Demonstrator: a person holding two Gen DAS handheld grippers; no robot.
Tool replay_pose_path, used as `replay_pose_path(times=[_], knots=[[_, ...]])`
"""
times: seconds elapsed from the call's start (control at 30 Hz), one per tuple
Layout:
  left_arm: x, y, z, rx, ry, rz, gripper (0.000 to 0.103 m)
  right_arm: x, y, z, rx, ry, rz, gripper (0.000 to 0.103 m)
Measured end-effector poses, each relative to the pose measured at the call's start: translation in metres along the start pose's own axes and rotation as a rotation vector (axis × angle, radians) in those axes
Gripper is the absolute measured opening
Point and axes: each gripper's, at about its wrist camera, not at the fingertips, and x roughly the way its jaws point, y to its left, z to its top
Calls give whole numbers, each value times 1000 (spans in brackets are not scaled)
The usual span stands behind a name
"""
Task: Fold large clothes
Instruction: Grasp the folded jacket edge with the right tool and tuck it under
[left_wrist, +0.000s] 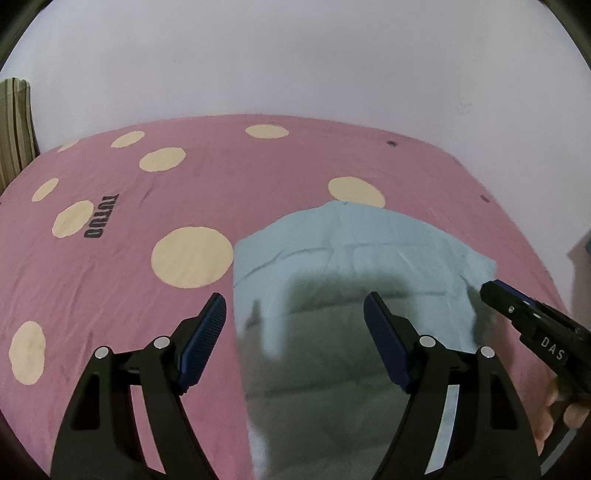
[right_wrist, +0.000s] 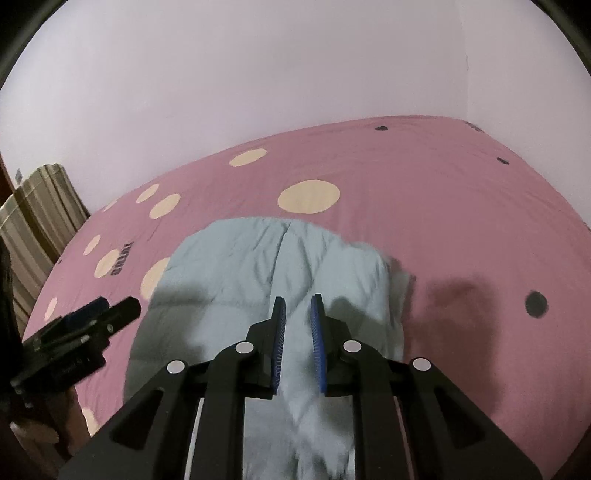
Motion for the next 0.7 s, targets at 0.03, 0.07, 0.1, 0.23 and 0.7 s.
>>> replay_pose_path(times=[0.03,0.07,0.1,0.23,0.7], knots=[[7,-1,1,3,12,6,77,8,-1,1,-1,11,-15,15],[17,-3,1,8,32,18,77,18,-4,1,1,28,-33,15],[26,-5,0,11,52,26,77,24,-6,0,4,40,-46,14],[49,-6,-12,11,96,30,78,48,-14,-9,28,81,-60,15],[85,-7,-25,24,152,68,84,86,-20,-31,13,98,-70,15]])
